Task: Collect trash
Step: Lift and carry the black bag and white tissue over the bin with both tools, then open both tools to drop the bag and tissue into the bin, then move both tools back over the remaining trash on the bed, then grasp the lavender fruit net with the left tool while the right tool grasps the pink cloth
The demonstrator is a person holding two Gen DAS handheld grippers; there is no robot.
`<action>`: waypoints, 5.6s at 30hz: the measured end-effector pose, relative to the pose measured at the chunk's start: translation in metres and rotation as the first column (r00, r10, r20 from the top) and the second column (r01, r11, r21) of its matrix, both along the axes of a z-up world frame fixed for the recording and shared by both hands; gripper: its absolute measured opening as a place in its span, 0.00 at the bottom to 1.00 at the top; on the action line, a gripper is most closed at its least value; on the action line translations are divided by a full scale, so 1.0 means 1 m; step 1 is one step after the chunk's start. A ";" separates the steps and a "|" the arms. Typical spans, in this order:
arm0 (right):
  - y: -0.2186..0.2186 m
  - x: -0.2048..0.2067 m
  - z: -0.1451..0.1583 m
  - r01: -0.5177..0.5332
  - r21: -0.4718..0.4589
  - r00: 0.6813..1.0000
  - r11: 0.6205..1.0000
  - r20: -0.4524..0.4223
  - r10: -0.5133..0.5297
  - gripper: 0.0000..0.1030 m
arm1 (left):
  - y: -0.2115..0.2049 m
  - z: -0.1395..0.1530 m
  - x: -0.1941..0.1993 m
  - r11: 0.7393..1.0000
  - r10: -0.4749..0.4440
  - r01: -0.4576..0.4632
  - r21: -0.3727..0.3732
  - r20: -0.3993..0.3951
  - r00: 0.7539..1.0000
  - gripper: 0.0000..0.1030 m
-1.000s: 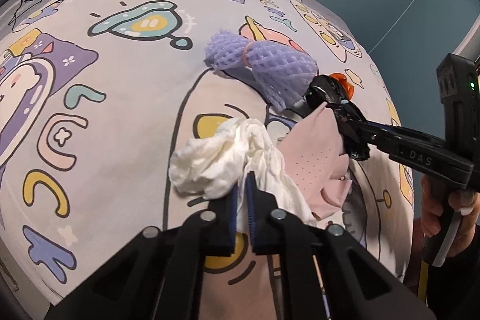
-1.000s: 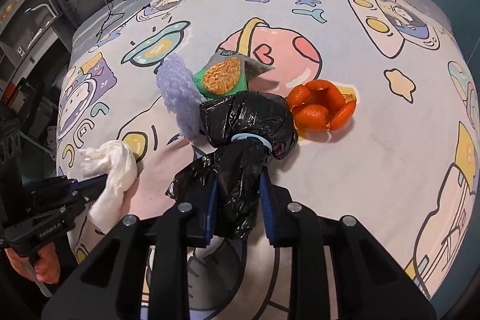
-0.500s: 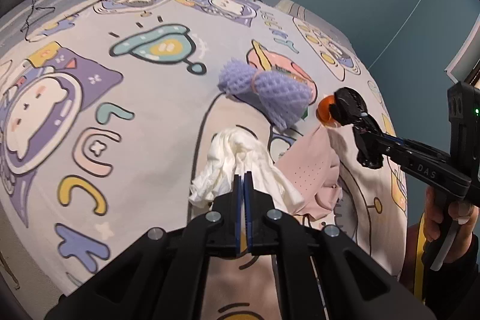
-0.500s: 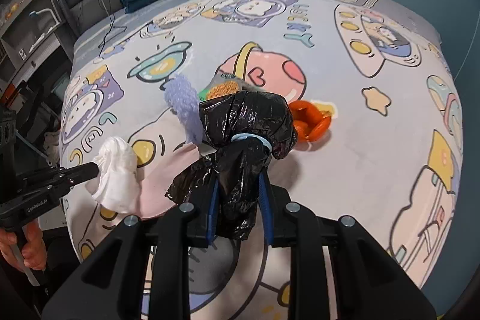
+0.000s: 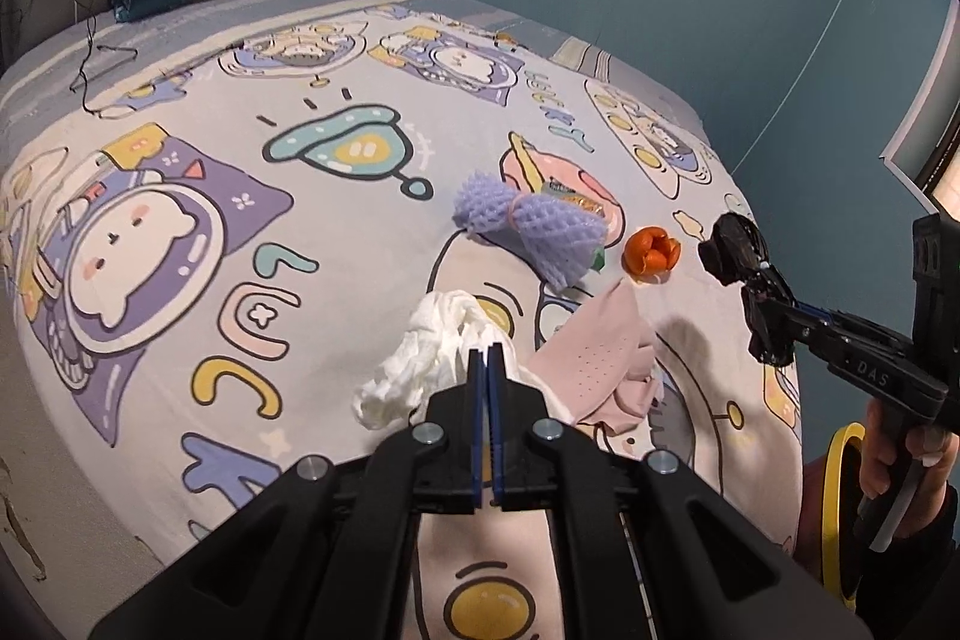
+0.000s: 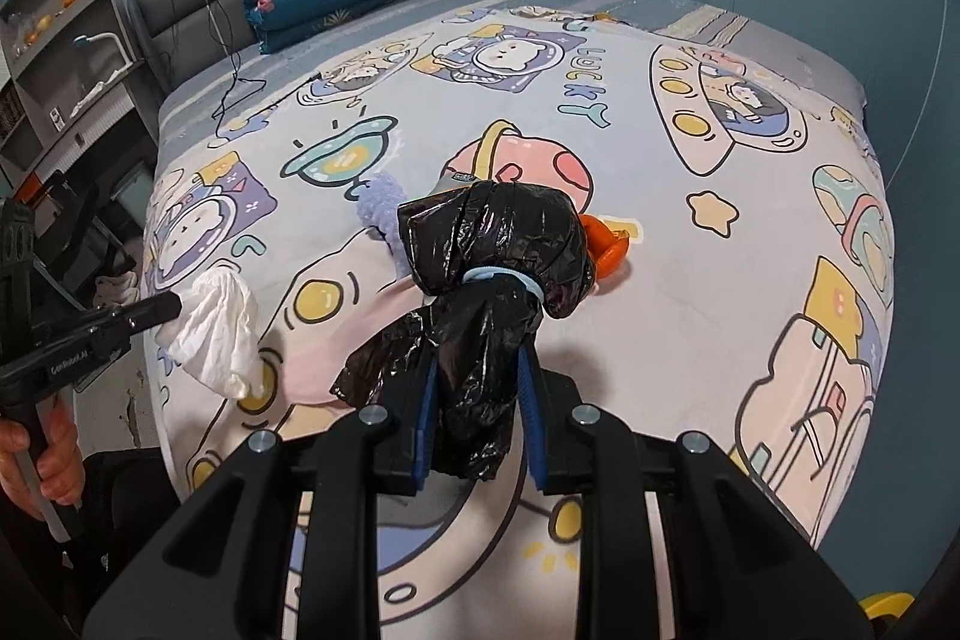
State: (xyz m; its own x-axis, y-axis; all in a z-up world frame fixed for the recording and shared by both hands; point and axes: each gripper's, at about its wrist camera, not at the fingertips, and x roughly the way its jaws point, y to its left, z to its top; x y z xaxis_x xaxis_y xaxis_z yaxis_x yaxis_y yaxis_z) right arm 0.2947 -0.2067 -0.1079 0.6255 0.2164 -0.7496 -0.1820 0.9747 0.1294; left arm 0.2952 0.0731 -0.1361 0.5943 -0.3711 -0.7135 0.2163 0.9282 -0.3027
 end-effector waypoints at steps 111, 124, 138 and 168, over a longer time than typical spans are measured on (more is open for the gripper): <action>-0.203 -0.279 0.039 0.467 0.088 0.844 0.880 0.251 -0.473 0.81 | -0.269 0.072 -0.112 0.901 -0.433 0.431 0.052 0.199 0.879 0.87; -0.123 -0.191 0.039 0.274 0.106 0.917 0.956 0.271 -0.292 0.84 | -0.164 0.054 -0.050 0.970 -0.244 0.240 0.047 0.171 0.955 0.87; -0.047 -0.106 0.006 0.105 0.088 0.975 0.991 0.187 -0.120 0.85 | -0.078 0.012 0.018 0.996 -0.085 0.084 0.005 0.067 0.994 0.87; 0.054 0.002 -0.055 -0.029 0.132 0.997 0.991 0.074 0.019 0.83 | -0.097 -0.054 0.156 0.987 -0.096 0.102 0.124 -0.053 0.994 0.82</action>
